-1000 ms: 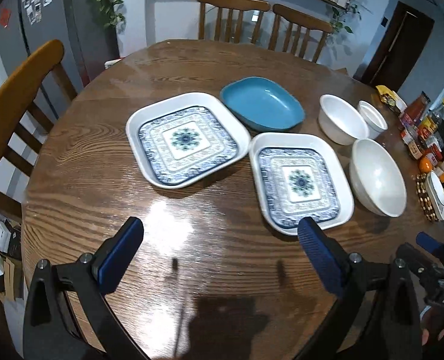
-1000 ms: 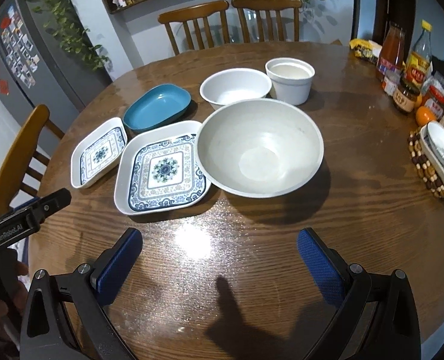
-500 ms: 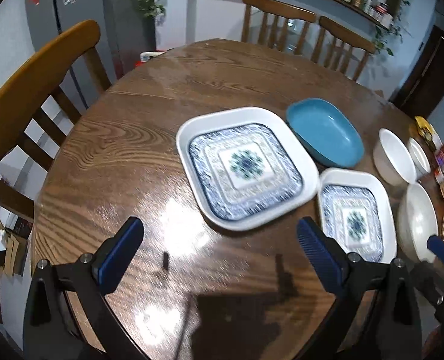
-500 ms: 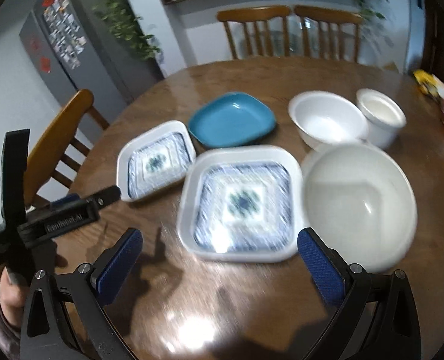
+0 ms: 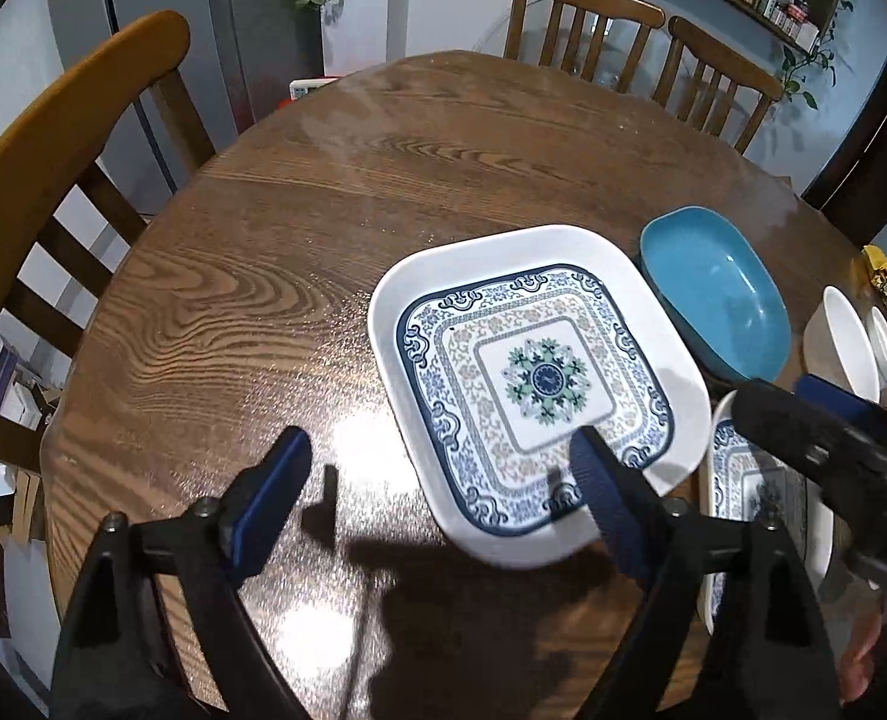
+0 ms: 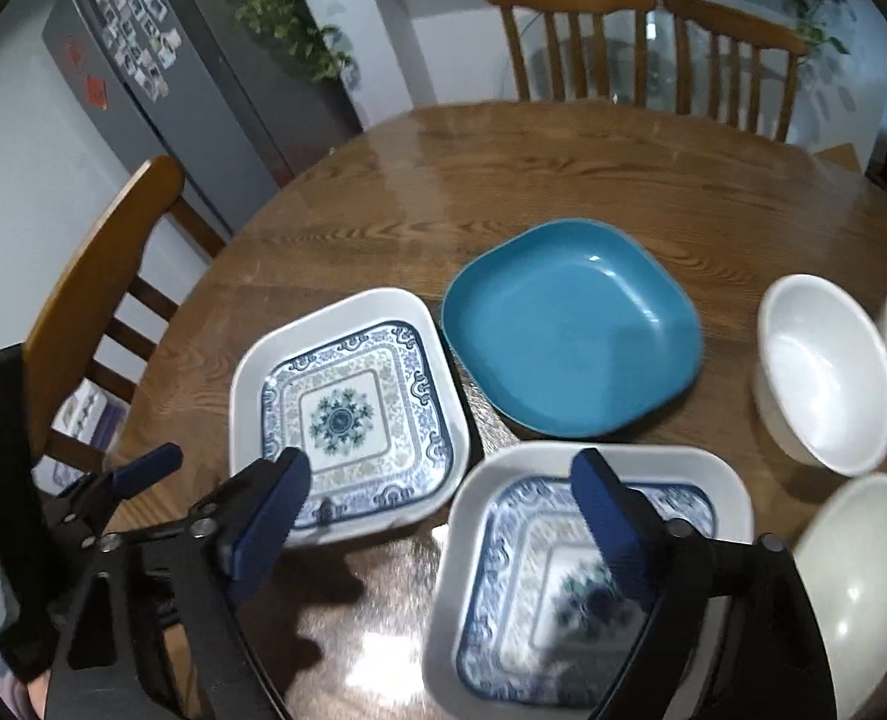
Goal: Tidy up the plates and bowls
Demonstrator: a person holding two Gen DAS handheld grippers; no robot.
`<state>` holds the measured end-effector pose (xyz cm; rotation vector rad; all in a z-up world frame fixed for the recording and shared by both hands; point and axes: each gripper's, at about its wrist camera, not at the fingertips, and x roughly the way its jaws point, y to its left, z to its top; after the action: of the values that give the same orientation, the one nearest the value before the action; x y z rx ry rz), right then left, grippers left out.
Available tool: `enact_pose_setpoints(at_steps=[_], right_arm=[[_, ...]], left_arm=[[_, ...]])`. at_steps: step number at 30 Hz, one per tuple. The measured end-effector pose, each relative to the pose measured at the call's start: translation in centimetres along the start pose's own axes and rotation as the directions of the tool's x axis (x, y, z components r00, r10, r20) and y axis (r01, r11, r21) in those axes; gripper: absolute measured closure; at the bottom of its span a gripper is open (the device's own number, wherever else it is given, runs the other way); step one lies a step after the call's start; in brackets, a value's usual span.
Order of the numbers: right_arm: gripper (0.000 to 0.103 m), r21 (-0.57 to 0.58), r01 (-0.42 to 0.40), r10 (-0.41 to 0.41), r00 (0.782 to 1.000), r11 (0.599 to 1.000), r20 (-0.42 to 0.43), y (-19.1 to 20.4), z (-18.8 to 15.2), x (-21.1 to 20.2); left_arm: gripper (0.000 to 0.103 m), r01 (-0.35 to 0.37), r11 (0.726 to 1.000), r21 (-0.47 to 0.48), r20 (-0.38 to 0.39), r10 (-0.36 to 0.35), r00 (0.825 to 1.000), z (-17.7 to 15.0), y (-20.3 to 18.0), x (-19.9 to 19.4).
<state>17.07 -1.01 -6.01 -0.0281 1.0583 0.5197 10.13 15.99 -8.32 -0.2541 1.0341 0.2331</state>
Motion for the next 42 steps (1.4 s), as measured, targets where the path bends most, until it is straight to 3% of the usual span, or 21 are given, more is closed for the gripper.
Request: enact_pose_setpoints(at_steps=[1, 3, 5, 9, 11, 13, 16, 19, 21, 32, 42], right_arm=[[0.031, -0.009, -0.001, 0.001, 1.0, 1.0, -0.015, 0.1, 0.2, 0.7], [0.042, -0.011, 0.002, -0.002, 0.999, 1.0, -0.042, 0.0, 0.4, 1.8], [0.046, -0.011, 0.007, -0.008, 0.998, 1.0, -0.063, -0.1, 0.6, 2.7], [0.048, -0.04, 0.03, -0.033, 0.996, 0.999, -0.086, -0.2, 1.1, 3.7], [0.051, -0.064, 0.037, -0.043, 0.994, 0.997, -0.101, 0.1, 1.4, 4.3], [0.065, -0.093, 0.039, -0.05, 0.991, 0.995, -0.124, 0.5, 1.6, 4.9], [0.079, -0.135, 0.062, -0.082, 0.986, 0.989, -0.146, 1.2, 1.8, 5.8], [0.092, -0.157, 0.097, -0.119, 0.983, 0.983, -0.137, 1.5, 1.8, 5.9], [0.093, -0.132, 0.086, -0.104, 0.985, 0.988, -0.136, 1.5, 1.7, 5.6], [0.095, -0.059, -0.026, 0.018, 0.991, 0.998, -0.136, 3.8, -1.9, 1.7], [0.096, -0.067, 0.003, -0.013, 0.986, 0.998, -0.164, 5.4, -6.1, 2.0]], left_arm=[[0.026, 0.002, 1.0, -0.001, -0.003, -0.002, 1.0, 0.1, 0.1, 0.2], [0.029, 0.006, 1.0, -0.003, -0.014, -0.006, 1.0, 0.2, 0.2, 0.7], [0.036, 0.012, 1.0, -0.007, -0.029, -0.012, 1.0, 0.2, 0.5, 1.1], [0.039, 0.033, 0.999, -0.028, -0.055, -0.035, 0.998, 0.3, 1.0, 1.7], [0.047, 0.052, 0.998, -0.042, -0.067, -0.055, 0.996, 0.4, 1.2, 1.9], [0.05, 0.049, 0.998, -0.035, -0.063, -0.051, 0.997, 0.4, 1.1, 1.9], [0.06, 0.048, 0.999, -0.017, -0.061, -0.049, 0.997, 0.8, 0.5, 2.2], [0.064, 0.027, 1.0, -0.008, -0.056, -0.028, 0.998, 1.0, 0.5, 2.3], [0.071, 0.036, 0.999, -0.033, -0.065, -0.038, 0.997, 1.2, 1.2, 2.2], [0.072, 0.006, 0.999, 0.042, -0.033, -0.004, 0.999, -0.6, 3.8, -1.3], [0.072, -0.014, 0.999, 0.041, -0.07, 0.016, 0.997, -4.1, 4.7, -1.2]])
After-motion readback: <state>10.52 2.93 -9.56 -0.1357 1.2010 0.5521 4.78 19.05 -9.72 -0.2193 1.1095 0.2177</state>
